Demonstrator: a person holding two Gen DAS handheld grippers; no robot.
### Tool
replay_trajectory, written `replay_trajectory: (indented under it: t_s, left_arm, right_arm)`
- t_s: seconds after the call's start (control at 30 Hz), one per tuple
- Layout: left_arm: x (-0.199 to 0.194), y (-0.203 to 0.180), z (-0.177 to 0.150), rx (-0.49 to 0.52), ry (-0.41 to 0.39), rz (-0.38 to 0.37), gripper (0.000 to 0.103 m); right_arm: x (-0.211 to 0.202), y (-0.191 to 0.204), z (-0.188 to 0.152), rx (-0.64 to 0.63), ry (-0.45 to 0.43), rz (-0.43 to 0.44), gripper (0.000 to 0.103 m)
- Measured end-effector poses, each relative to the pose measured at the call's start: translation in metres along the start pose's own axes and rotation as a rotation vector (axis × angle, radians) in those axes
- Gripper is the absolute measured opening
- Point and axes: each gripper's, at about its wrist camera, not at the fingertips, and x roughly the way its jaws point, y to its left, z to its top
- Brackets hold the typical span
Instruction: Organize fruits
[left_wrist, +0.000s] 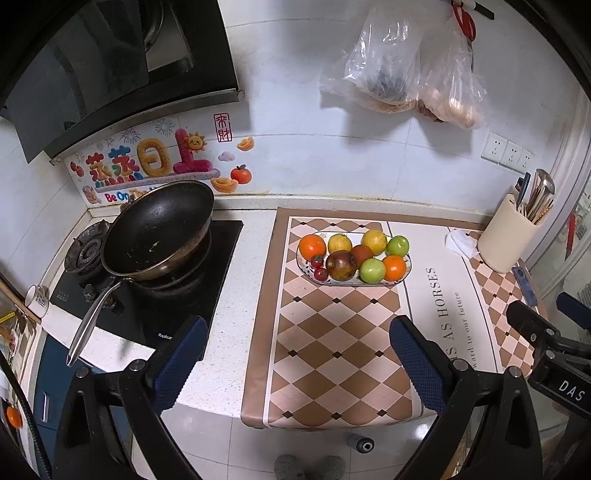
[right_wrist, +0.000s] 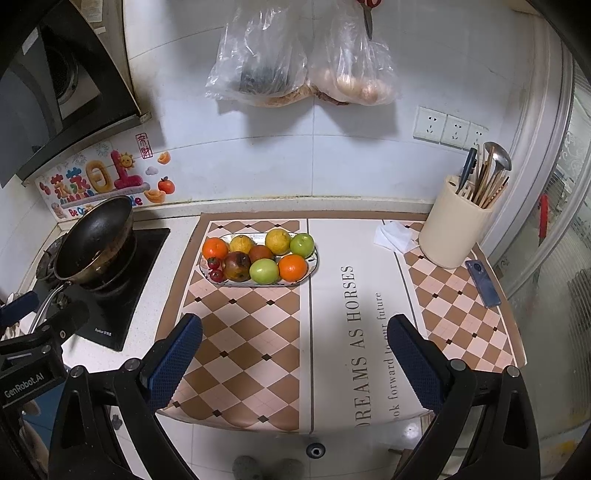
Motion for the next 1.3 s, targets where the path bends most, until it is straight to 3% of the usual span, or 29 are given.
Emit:
replay_trajectory:
  t_s: [1.3]
  left_arm:
    - [-0.012,-0.007,0.005,0.003,-0.015,-0.007,0.101]
  right_arm:
    - [-0.012,-0.006,0.009,-0.011,-0.009,0.020,0.102]
